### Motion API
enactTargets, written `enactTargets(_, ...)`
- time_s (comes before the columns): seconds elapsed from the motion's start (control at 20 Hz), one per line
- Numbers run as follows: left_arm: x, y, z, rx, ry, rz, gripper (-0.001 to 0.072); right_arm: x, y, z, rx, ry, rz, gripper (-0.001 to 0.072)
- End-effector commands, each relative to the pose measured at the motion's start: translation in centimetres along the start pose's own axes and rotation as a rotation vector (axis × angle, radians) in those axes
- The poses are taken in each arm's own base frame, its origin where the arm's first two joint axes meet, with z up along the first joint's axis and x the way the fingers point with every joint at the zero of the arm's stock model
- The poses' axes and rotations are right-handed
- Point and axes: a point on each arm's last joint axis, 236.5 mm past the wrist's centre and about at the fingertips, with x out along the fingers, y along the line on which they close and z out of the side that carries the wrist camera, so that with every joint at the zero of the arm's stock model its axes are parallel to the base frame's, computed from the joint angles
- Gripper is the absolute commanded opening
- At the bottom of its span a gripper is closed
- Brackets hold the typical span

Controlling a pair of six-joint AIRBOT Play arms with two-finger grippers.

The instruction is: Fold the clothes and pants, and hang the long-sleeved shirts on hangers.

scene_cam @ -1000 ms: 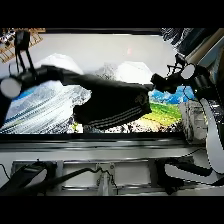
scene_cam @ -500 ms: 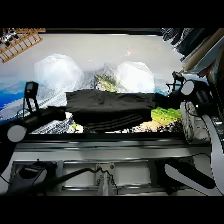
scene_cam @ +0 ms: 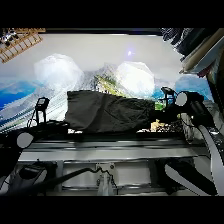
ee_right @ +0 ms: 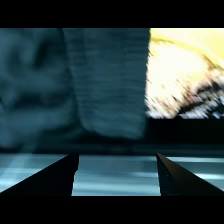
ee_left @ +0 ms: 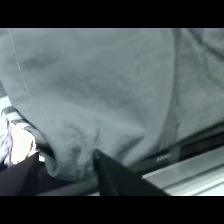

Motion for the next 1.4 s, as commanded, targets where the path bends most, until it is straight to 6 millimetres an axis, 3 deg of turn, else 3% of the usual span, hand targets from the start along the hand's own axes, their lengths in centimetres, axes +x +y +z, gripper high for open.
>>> enactTargets(0.0, -0.2, 0.2, -1.0, 0.013, 0.049, 0.010, 0.0368, -1.7, -2.0, -0.3, -0.016, -0.034, -0.036, 0.0559)
enactTargets(0.1, -1.1, -0.2, 1.5, 0.023, -0.025, 0.008, 0.0368, -4.1, -4.2, 2.9, 0.087, -0.205, -0.024, 0.0559)
enactTargets(0.2, -2.7, -1.3, 5.5, 0.018, -0.159, -0.018, 0.0368, -5.0, -6.4, 5.1, 0.192, -0.289, 0.048, 0.0557)
enactTargets(0.3, -4.7, -3.2, 9.3, -0.021, -0.283, -0.086, 0.0368, -4.8, -4.5, 7.0, 0.228, -0.303, 0.330, 0.0579)
enactTargets(0.4, -6.5, -5.1, 11.8, -0.079, -0.370, -0.166, 0.0370, -5.1, -2.7, 9.6, 0.238, -0.338, 0.573, 0.0668)
enactTargets(0.45, -7.1, -5.8, 12.6, -0.108, -0.399, -0.201, 0.0418, -4.6, -2.1, 9.9, 0.221, -0.321, 0.637, 0.0697)
enactTargets(0.5, -7.4, -6.4, 13.1, -0.139, -0.414, -0.235, 0.0472, -3.6, -1.9, 9.9, 0.193, -0.289, 0.670, 0.0697)
enactTargets(0.65, -7.5, -7.2, 12.9, -0.159, -0.404, -0.274, 0.0472, -0.5, -2.7, 9.2, 0.130, -0.223, 0.644, 0.0698)
enactTargets(0.85, -7.5, -7.3, 12.9, -0.159, -0.402, -0.277, 0.0472, 0.1, -3.9, 10.3, 0.088, -0.281, 0.588, 0.0699)
enactTargets(1.35, -7.6, -7.4, 13.1, -0.168, -0.408, -0.284, 0.0465, 2.8, -3.9, 10.1, 0.115, -0.211, 0.625, 0.0699)
